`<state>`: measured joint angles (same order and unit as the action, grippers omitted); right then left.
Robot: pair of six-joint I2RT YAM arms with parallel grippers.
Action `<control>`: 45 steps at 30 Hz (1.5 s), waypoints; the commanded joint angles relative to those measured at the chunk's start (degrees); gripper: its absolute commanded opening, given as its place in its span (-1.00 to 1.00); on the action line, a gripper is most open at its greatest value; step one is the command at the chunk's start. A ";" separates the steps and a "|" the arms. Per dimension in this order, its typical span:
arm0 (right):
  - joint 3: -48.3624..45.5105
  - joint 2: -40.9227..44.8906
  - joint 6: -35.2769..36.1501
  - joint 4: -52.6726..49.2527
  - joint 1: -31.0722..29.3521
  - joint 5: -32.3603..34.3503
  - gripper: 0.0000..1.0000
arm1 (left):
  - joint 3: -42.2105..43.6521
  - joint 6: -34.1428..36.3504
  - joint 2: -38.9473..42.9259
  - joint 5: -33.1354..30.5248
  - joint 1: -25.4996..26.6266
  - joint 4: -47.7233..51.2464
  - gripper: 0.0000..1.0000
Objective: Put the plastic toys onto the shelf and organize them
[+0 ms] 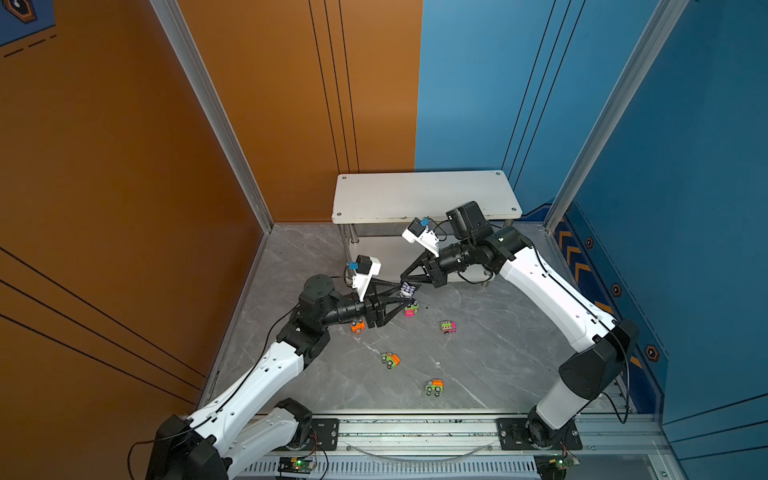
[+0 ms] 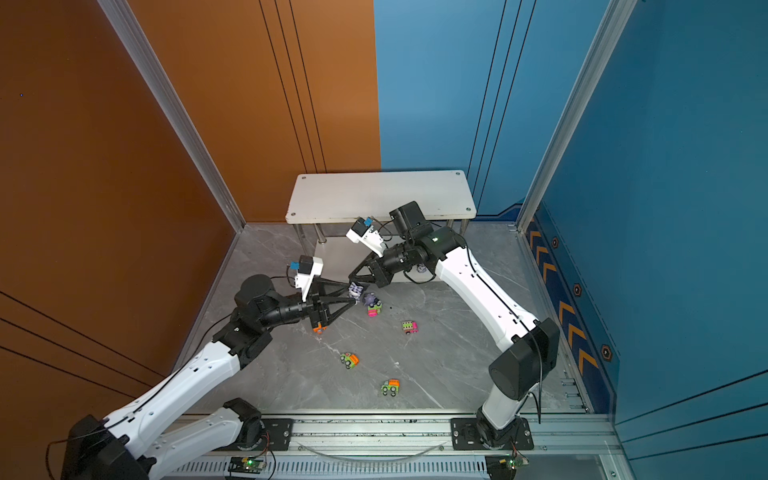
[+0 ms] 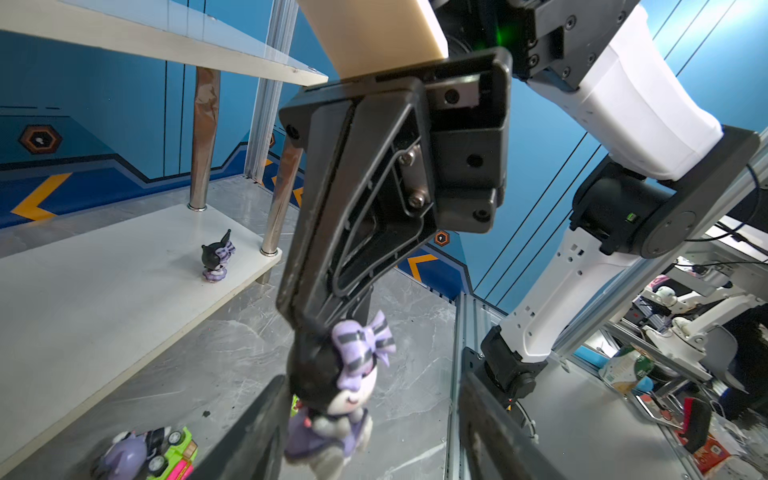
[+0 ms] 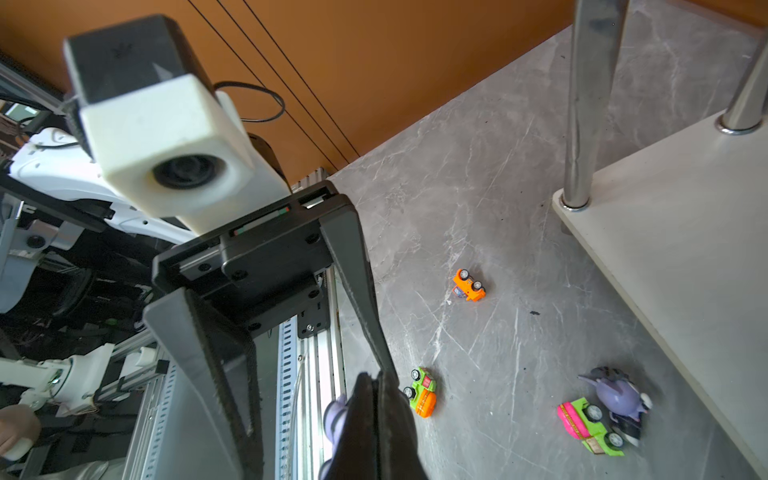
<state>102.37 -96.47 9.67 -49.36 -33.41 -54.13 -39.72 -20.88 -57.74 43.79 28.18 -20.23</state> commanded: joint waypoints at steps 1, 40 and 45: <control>1.48 0.81 2.02 -1.88 -0.74 -3.97 -1.00 | -2.17 -0.51 -1.68 4.13 0.64 -1.75 0.22; -14.60 8.95 -15.81 10.25 -3.03 20.69 -0.76 | -0.87 7.43 -2.81 -19.58 1.88 6.25 -1.00; -22.08 7.06 -18.92 9.77 -1.07 23.61 -0.53 | -2.03 10.43 -8.80 -27.83 2.65 13.04 -0.73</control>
<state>83.11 -87.96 -6.50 -38.54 -35.62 -34.28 -41.06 -13.04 -63.16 22.72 30.02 -13.41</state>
